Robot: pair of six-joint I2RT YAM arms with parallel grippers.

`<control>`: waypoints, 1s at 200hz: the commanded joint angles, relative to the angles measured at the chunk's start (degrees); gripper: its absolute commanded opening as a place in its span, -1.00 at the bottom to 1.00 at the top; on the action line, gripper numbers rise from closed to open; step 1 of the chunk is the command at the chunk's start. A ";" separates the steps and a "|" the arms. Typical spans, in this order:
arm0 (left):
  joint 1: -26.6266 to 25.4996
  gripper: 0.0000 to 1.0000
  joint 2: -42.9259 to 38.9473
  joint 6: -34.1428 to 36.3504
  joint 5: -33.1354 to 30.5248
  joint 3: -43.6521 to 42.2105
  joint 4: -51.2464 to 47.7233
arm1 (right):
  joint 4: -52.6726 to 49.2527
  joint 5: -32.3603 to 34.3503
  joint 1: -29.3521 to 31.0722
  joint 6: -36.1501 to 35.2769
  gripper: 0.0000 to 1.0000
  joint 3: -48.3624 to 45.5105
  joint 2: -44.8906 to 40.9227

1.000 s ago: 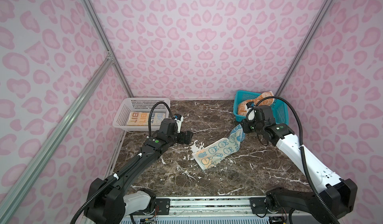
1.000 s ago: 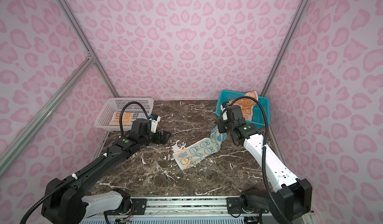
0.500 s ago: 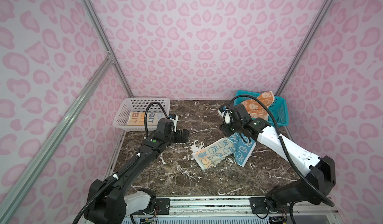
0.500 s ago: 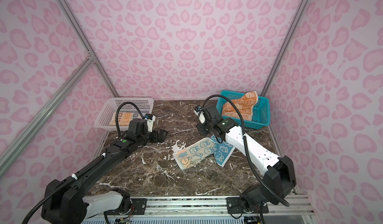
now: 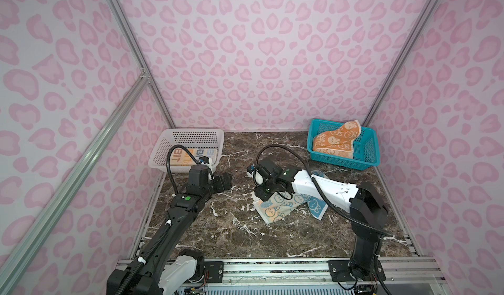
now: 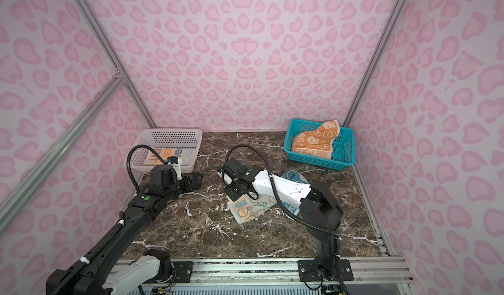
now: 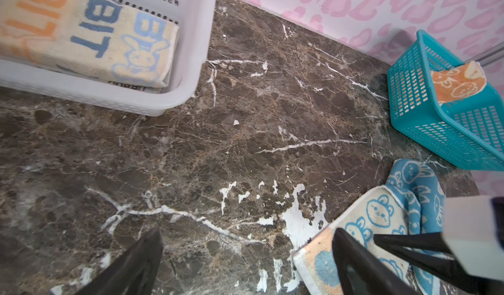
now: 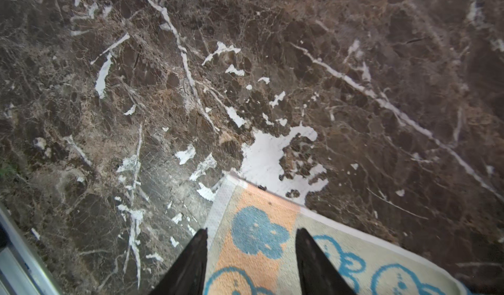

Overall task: Fold and stack the towels
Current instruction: 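Lay the blue towel on the table center with the right gripper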

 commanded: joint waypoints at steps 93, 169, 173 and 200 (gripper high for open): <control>1.53 0.95 -2.38 -0.09 -1.22 -2.51 -1.94 | -6.22 4.57 3.58 10.67 0.01 3.52 10.26; 1.64 0.96 -2.20 0.53 -0.54 -3.00 -2.33 | -8.63 6.50 4.04 11.32 -0.17 5.03 14.02; 1.61 0.96 -2.21 0.69 -0.54 -2.95 -2.58 | -8.74 6.48 3.99 11.29 -0.22 5.16 14.15; 1.56 0.96 -2.68 1.29 -0.51 -2.96 -2.99 | -8.52 6.20 3.83 11.92 -0.66 6.09 14.23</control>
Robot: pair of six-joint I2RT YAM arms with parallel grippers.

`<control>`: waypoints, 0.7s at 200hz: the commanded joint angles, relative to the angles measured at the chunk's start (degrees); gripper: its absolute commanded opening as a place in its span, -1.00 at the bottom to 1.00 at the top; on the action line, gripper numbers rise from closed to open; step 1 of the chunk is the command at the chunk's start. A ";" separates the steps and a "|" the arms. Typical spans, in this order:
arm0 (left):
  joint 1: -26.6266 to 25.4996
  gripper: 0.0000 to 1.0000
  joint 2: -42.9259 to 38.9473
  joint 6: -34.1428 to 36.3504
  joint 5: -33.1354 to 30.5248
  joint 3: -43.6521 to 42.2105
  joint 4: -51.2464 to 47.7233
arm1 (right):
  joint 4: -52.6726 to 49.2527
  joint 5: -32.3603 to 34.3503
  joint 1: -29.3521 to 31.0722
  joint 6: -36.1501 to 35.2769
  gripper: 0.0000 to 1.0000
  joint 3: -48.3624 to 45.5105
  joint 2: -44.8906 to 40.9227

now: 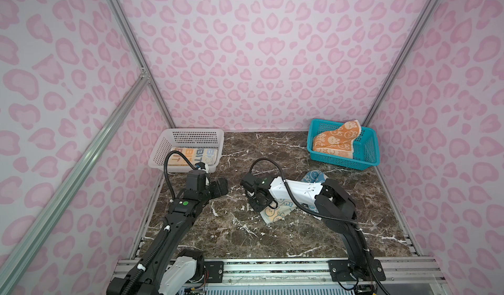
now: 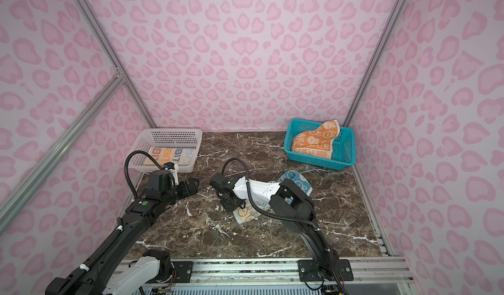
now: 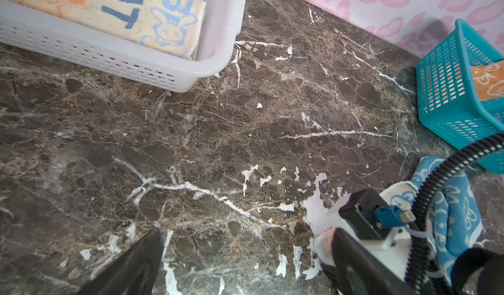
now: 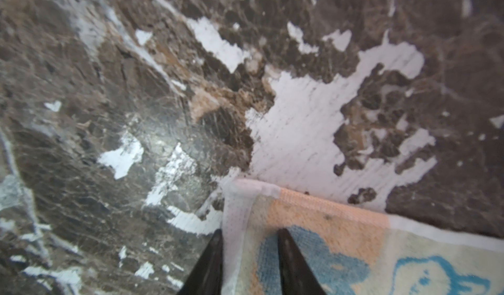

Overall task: Fold and stack the towels
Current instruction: 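Lay the blue towel on the table center with the right gripper, then grasp a corner of the blue towel with the left gripper beside the right gripper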

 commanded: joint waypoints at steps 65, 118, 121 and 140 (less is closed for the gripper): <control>-0.03 0.96 0.07 3.19 8.48 -0.78 3.87 | 11.03 -7.82 -5.84 7.96 -1.00 -4.66 -8.91; -7.99 0.95 4.81 6.07 12.21 -0.79 11.45 | 21.33 -10.60 -12.62 14.58 -1.00 -11.46 -19.70; -8.62 0.94 5.14 6.34 12.03 -0.52 11.80 | 22.06 -11.00 -12.94 14.87 -1.00 -11.96 -20.16; -11.31 0.94 7.03 7.24 13.12 0.19 15.65 | 25.26 -12.51 -14.83 16.36 -1.00 -14.01 -23.47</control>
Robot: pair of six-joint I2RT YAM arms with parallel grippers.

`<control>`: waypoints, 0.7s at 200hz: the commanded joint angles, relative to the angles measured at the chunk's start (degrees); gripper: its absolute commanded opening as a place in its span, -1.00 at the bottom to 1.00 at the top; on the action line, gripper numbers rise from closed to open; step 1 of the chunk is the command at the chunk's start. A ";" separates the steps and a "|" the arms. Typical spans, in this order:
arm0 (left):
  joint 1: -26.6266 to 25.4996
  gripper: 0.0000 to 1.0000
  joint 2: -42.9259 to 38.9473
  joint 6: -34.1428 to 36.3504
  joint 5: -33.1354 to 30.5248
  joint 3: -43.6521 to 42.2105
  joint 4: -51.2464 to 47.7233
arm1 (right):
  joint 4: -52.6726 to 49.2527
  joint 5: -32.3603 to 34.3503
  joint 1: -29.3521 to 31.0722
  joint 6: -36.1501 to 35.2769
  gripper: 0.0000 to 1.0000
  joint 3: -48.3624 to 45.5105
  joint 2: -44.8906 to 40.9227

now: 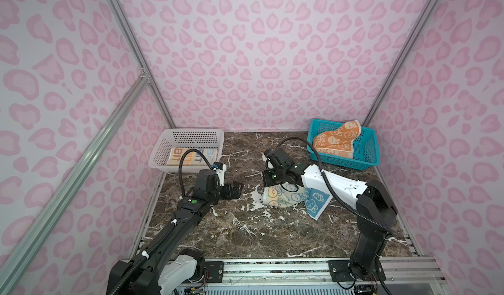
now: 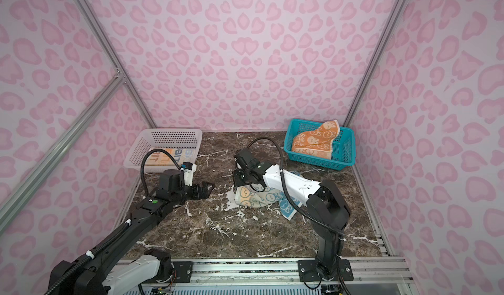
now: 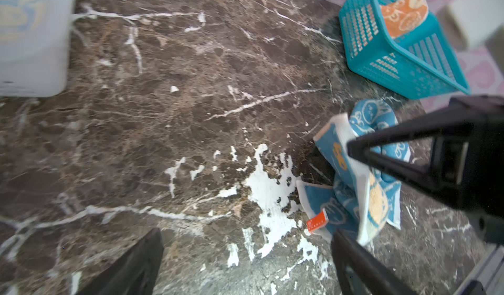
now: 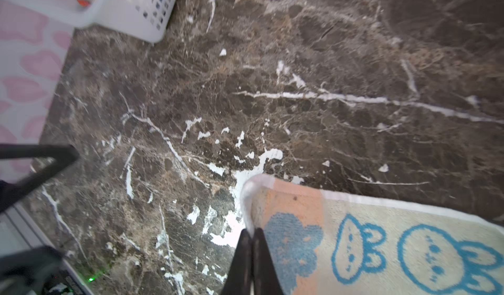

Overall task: Fold and stack the towels
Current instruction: 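Grasp a corner of the blue towel with the left gripper beside the right gripper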

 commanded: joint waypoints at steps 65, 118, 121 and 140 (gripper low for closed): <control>-8.32 0.94 12.95 7.19 7.41 9.73 13.34 | 7.44 -3.48 -5.57 4.33 -1.00 -4.81 -8.51; -15.42 0.94 20.80 8.53 9.03 13.86 14.70 | 9.10 -3.01 -8.22 5.63 -1.00 -8.06 -11.99; -15.69 0.94 21.19 8.54 9.03 13.96 14.82 | 9.17 -2.99 -8.38 5.67 -1.00 -8.13 -12.04; -17.23 0.94 23.78 8.46 8.98 14.21 15.45 | 9.51 -3.02 -8.99 5.77 -1.00 -8.57 -12.59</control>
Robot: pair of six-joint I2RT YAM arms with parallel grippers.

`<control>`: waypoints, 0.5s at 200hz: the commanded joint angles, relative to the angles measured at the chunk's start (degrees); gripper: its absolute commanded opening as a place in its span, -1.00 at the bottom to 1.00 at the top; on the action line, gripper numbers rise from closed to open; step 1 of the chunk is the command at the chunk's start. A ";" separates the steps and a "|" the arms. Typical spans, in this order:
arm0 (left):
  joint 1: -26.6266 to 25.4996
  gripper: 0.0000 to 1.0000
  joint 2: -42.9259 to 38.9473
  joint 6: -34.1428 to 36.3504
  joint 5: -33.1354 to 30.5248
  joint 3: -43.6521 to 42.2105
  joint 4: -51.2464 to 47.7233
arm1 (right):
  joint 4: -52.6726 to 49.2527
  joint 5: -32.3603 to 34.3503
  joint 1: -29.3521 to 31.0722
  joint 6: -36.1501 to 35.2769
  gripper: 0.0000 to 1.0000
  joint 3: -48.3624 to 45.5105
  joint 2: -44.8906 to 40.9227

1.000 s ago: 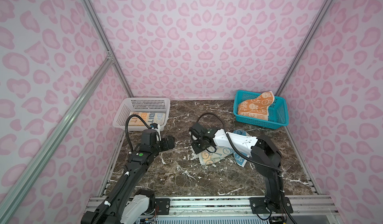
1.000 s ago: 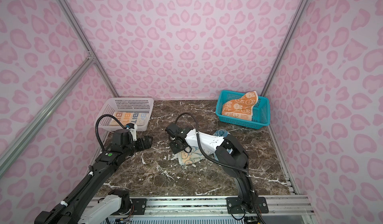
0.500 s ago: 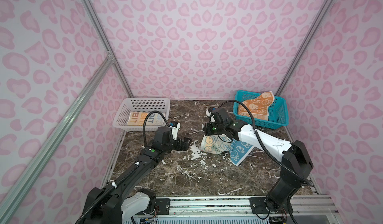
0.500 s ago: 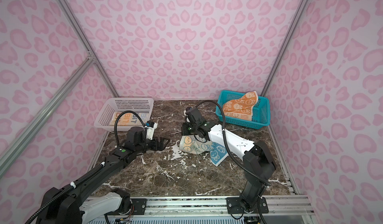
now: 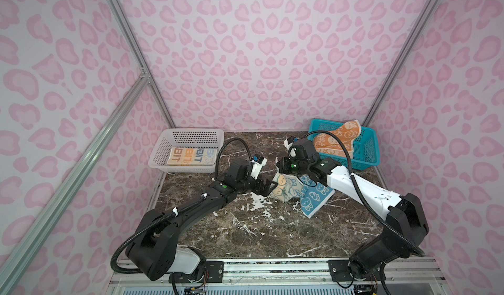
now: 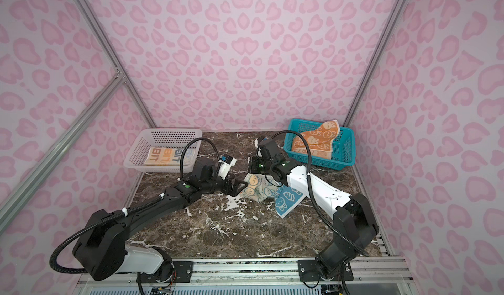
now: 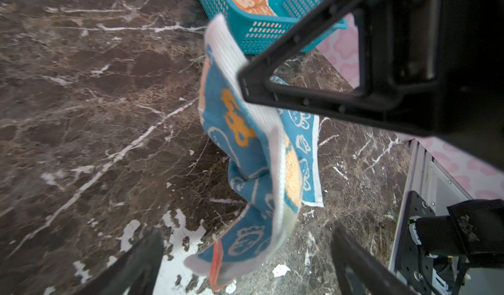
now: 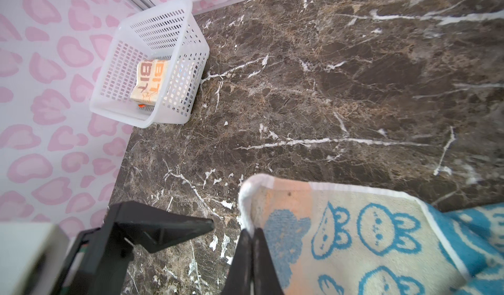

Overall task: Fold and stack the towels
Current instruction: 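Grasp a corner of the blue towel with the left gripper beside the right gripper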

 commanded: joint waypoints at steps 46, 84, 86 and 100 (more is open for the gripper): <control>-1.59 0.96 7.59 -0.07 2.94 0.62 4.30 | 2.33 -0.12 -2.40 0.47 -1.00 -1.27 -1.78; -1.69 0.72 11.55 0.10 5.57 1.27 3.15 | 2.51 0.24 -4.22 0.51 -1.00 -2.43 -3.03; -1.69 0.70 11.73 0.06 5.77 1.22 3.14 | 2.51 0.24 -4.25 0.48 -1.00 -2.50 -3.04; -1.69 0.60 12.28 -0.10 6.70 1.16 2.76 | 2.66 0.48 -4.69 0.43 -1.00 -2.94 -3.74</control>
